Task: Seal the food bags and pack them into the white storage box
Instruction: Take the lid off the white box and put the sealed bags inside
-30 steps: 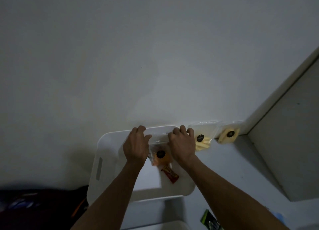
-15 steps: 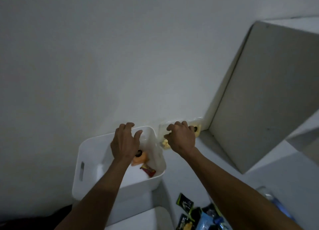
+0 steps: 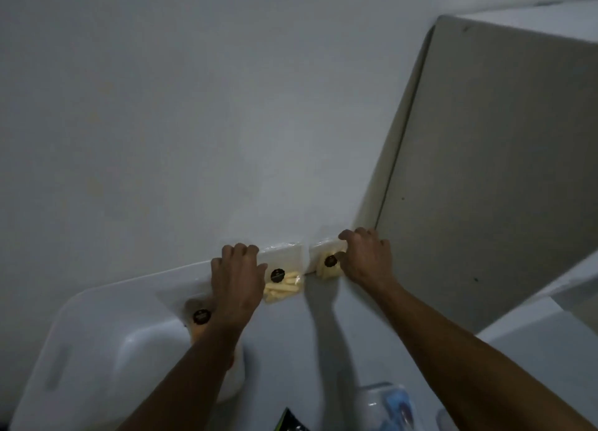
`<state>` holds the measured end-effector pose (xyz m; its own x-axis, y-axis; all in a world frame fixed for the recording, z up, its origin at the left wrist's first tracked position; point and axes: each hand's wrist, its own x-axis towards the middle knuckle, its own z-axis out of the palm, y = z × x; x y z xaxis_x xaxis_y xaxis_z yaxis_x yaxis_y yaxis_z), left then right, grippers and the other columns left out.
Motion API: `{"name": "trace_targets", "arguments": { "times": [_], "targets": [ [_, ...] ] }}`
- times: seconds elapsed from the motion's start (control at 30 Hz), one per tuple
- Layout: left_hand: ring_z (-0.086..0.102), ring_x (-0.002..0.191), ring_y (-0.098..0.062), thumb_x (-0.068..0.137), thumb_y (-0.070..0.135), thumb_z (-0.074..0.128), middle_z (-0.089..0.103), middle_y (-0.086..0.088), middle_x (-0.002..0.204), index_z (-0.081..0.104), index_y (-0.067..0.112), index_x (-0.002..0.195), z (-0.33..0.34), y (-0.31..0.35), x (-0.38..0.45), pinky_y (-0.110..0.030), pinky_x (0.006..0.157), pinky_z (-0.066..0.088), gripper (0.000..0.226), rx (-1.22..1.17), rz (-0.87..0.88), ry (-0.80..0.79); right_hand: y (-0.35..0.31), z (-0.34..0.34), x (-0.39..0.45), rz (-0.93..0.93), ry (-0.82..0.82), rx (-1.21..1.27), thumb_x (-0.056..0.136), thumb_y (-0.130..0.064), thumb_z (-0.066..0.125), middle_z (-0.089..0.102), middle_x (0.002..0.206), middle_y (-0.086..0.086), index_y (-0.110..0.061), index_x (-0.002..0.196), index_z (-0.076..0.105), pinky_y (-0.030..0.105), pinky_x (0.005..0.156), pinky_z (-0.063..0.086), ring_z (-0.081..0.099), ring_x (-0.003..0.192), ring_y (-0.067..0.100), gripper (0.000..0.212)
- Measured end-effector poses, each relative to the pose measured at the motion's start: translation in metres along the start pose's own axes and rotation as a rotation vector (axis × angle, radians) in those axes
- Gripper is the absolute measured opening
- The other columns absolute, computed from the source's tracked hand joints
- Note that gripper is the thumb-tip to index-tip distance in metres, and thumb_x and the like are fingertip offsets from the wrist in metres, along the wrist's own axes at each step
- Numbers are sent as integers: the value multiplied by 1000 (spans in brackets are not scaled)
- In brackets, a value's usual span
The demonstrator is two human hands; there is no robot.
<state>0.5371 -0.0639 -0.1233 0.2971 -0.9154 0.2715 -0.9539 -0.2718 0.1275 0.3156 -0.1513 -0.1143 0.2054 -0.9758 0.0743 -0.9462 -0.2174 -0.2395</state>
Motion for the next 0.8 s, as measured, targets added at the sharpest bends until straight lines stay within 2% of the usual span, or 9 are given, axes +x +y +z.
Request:
{"name": "trace_targets", "arguments": {
  "times": [0.13,0.23,0.33,0.5,0.57,0.67,0.8],
  "targets": [
    [55,91,-28,82,37,70,64,-5,97,65,16,103,19,0,8,-39,73,42,30,113,-17,11,15,8,18,-47,-18,-42,87,-31,61,61,117,5,-25,125,59,43,88,43,51,113,29,39],
    [53,79,-31,73,30,75,61,-7,84,65,13,90,26,-1,6,-38,65,37,27,213,26,108,19,6,17,-33,-12,-65,86,-28,60,59,118,5,-26,125,59,43,88,43,51,113,29,39],
    [55,83,-31,71,32,78,62,-6,85,66,14,90,22,8,7,-39,67,38,28,207,18,98,25,7,15,-5,13,-94,84,-25,58,59,119,4,-28,123,61,42,88,43,50,115,27,39],
    [53,92,-31,79,32,71,58,-6,93,65,17,92,15,7,6,-42,73,42,20,163,-32,46,27,12,12,-34,63,-72,82,-26,64,58,125,2,-29,122,64,39,90,43,48,120,26,40],
    [52,92,-31,80,30,71,56,-5,94,66,17,88,64,18,13,-42,73,42,17,190,-140,20,47,60,52,-116,-69,-54,81,-22,66,58,123,3,-27,117,66,40,87,44,50,118,28,37],
    [52,92,-32,80,27,72,58,-5,94,65,15,83,64,11,2,-43,73,43,14,216,-96,-12,43,68,46,-158,-74,-55,75,-15,74,64,111,5,-21,105,70,42,77,48,55,108,31,31],
    [55,89,-31,77,24,74,61,-2,88,63,16,80,65,11,3,-42,70,41,13,192,-54,29,43,61,49,-182,-88,-62,82,-17,66,69,105,2,-23,112,61,38,77,46,53,110,29,31]
  ]
}}
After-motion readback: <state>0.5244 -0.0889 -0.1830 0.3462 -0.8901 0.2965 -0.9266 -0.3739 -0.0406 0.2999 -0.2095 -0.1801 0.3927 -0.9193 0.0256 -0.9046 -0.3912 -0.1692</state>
